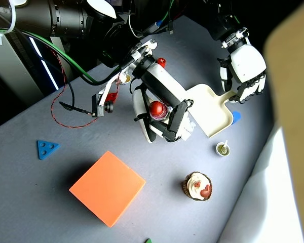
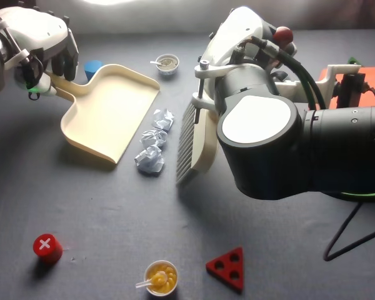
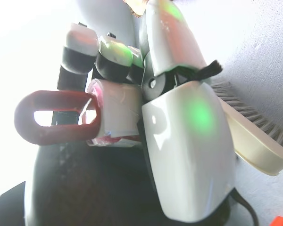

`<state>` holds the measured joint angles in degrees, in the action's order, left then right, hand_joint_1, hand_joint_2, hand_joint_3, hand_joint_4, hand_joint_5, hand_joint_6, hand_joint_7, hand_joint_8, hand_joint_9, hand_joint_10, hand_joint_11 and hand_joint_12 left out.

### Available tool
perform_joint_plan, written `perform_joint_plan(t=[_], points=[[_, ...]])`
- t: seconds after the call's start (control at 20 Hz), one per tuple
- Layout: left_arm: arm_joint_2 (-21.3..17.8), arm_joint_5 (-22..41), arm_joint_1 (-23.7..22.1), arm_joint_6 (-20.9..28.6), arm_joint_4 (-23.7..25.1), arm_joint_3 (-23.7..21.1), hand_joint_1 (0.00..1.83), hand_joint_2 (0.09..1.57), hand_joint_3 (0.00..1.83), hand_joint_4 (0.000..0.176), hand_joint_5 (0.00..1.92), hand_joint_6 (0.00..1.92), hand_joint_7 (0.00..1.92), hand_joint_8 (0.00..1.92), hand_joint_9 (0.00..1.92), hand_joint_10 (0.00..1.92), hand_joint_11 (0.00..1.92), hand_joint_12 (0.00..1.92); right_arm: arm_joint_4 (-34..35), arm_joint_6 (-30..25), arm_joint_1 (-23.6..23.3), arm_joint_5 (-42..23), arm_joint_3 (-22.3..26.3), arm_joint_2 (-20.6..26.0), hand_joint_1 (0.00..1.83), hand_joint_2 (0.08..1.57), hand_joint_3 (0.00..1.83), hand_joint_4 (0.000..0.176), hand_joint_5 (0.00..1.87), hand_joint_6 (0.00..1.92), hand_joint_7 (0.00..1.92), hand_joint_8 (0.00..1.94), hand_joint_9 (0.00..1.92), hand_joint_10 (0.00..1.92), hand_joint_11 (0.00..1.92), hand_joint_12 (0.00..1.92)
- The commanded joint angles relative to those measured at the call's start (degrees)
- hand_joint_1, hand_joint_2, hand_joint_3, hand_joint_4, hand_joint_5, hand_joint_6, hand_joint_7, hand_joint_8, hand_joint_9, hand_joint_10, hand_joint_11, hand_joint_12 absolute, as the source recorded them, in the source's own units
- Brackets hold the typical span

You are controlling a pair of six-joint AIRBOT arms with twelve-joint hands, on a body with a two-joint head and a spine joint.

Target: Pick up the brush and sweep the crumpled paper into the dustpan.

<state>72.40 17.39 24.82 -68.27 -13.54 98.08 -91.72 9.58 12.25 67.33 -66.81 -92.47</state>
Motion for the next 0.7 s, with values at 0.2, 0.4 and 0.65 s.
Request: perform_joint_plan(t=[0.2, 0.4, 0.65], points=[[-0.33, 6.92, -0.20, -0.42, 0.26, 0.59, 1.39, 1.06, 0.00, 0.000, 1.11, 0.71, 1.13, 0.62, 0.96, 1.17, 0.67, 1.24, -7.67, -0.57, 0.51, 0.87, -1.73, -0.97, 1.63, 1.19, 0.00, 0.176, 1.02, 1.92, 1.06, 1.94, 1.15, 1.92, 1.26, 1.92], [-0.37, 6.95, -0.21, -0.42, 0.25, 0.58, 1.39, 1.07, 0.00, 0.000, 1.10, 0.71, 1.11, 0.66, 0.95, 1.20, 0.63, 1.29, -9.08, -1.79, 0.58, 0.48, -3.38, -2.76, 1.63, 1.18, 0.00, 0.176, 1.03, 1.92, 1.07, 1.94, 1.17, 1.92, 1.26, 1.92], [-0.37, 6.85, -0.24, -0.41, 0.24, 0.60, 1.39, 1.06, 0.00, 0.000, 1.11, 0.71, 1.12, 0.65, 0.95, 1.19, 0.66, 1.25, -10.76, -4.54, 0.57, -0.48, -5.33, -3.67, 1.62, 1.18, 0.00, 0.176, 1.04, 1.92, 1.07, 1.94, 1.15, 1.92, 1.24, 1.92]])
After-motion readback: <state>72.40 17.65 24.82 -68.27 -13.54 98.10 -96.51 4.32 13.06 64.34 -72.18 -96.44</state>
